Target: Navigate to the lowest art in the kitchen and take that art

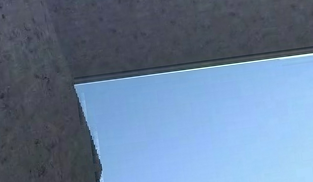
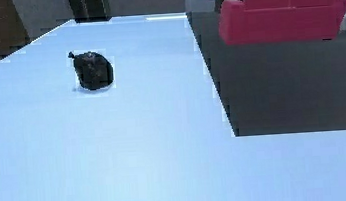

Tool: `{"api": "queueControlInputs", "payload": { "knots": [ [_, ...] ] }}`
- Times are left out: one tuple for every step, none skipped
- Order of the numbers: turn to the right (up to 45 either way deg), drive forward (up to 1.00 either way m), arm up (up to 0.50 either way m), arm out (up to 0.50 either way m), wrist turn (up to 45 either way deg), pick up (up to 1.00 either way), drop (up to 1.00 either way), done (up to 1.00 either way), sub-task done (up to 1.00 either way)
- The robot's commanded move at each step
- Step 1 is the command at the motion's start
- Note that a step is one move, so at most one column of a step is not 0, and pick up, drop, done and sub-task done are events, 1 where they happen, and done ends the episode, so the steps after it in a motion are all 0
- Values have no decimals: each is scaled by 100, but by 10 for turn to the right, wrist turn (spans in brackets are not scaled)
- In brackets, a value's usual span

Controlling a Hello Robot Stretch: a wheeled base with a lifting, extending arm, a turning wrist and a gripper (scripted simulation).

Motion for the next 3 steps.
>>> {"api": "queueControlInputs", "payload": {
  "knots": [
    [0,30,0,0,0,0,0,0,0],
    [-30,0,0,0,0,0,0,0,0],
    [0,100,0,0,0,0,0,0,0]
  ]
}}
